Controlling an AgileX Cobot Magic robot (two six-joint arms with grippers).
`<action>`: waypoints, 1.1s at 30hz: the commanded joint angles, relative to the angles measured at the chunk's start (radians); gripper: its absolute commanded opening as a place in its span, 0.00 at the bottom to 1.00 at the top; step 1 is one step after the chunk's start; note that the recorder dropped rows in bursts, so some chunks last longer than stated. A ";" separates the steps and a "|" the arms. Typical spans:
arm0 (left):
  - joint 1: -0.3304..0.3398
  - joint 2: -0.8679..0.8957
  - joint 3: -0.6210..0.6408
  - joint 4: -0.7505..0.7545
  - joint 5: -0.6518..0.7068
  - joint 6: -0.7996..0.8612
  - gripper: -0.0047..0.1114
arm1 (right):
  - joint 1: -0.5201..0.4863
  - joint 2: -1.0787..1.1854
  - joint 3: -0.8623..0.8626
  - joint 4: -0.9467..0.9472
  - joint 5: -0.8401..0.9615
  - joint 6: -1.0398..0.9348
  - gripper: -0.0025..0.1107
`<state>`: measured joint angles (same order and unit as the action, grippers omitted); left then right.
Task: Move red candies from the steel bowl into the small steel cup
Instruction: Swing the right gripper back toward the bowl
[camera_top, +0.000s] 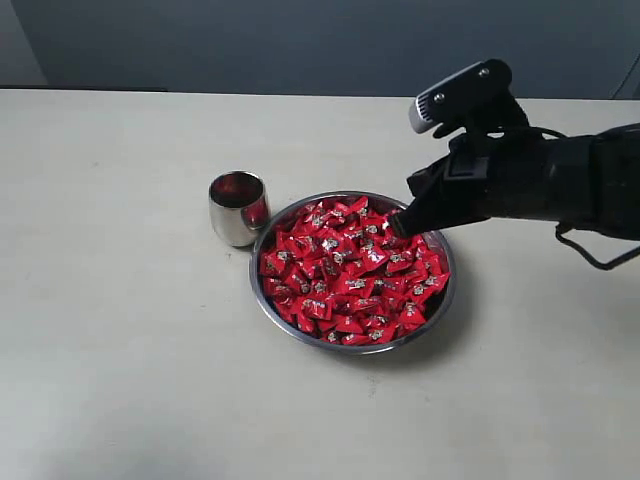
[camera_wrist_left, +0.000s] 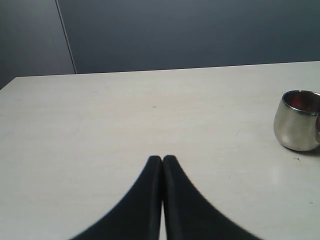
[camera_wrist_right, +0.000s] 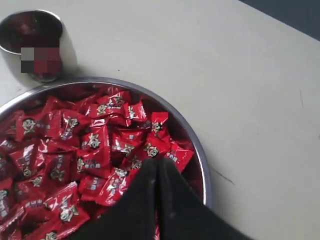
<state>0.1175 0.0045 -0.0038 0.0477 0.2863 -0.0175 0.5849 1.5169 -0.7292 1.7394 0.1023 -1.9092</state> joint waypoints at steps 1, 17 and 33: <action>0.001 -0.004 0.004 -0.003 -0.002 -0.002 0.04 | -0.006 -0.053 0.012 0.005 -0.029 0.012 0.02; 0.001 -0.004 0.004 -0.003 -0.002 -0.002 0.04 | -0.006 -0.540 0.018 -0.239 -0.282 0.301 0.02; 0.001 -0.004 0.004 -0.003 -0.002 -0.002 0.04 | 0.105 -0.796 0.539 -1.172 -0.518 1.220 0.02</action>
<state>0.1175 0.0045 -0.0038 0.0477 0.2863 -0.0175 0.6732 0.7217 -0.2424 0.6370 -0.4106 -0.7289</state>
